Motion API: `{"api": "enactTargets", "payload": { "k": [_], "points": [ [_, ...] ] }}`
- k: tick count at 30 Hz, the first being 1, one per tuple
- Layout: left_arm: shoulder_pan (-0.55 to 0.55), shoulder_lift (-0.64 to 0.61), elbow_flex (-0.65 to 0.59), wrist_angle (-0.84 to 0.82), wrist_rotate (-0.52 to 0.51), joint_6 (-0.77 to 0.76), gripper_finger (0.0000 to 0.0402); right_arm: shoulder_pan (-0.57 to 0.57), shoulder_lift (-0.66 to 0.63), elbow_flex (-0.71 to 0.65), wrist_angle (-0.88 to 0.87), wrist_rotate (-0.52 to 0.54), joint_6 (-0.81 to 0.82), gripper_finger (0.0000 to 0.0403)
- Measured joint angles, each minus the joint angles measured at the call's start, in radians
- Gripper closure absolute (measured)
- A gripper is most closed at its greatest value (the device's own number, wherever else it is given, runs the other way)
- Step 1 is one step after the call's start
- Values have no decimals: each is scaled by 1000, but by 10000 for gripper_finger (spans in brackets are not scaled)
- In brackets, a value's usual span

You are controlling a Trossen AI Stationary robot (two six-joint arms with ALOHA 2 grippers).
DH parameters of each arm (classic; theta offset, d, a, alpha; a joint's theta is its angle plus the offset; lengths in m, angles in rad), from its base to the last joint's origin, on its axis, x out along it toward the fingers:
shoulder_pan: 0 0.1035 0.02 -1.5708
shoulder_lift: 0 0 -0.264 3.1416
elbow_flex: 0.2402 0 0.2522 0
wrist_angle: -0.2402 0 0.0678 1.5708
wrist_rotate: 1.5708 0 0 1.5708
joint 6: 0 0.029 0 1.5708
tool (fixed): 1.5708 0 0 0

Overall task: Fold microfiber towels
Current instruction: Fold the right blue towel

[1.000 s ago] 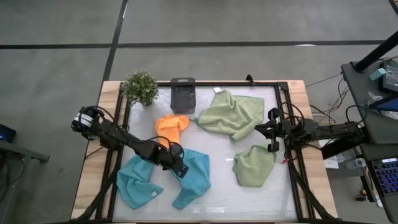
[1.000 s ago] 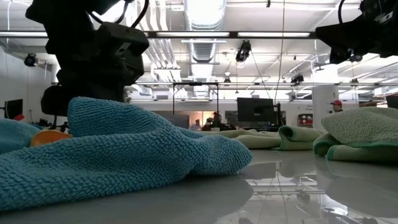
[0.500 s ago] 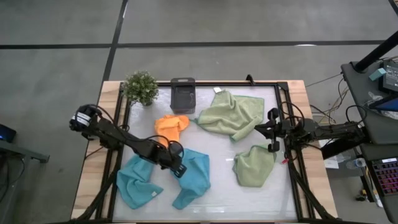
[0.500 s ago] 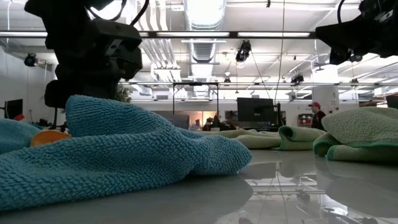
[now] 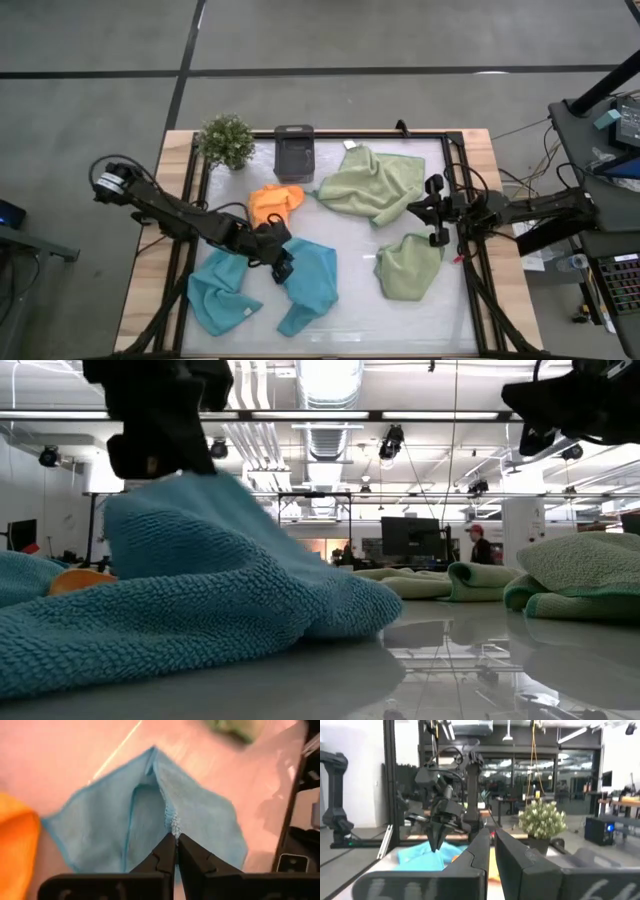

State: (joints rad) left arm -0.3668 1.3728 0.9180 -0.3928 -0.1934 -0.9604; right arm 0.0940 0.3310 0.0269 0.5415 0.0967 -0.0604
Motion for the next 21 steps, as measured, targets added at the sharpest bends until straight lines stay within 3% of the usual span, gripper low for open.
{"api": "enactTargets", "payload": {
  "k": [3, 9, 21],
  "points": [
    [0, -44, 0, 51, -39, 57, 400, 0, 56, 9, 70, 0, -7, 380],
    [0, -90, -2, 189, -93, 202, 400, 0, 174, 142, -11, -28, 8, 357],
    [0, -60, -4, 279, -133, 236, 400, 0, 496, 483, -296, -33, -3, 251]
  ]
}}
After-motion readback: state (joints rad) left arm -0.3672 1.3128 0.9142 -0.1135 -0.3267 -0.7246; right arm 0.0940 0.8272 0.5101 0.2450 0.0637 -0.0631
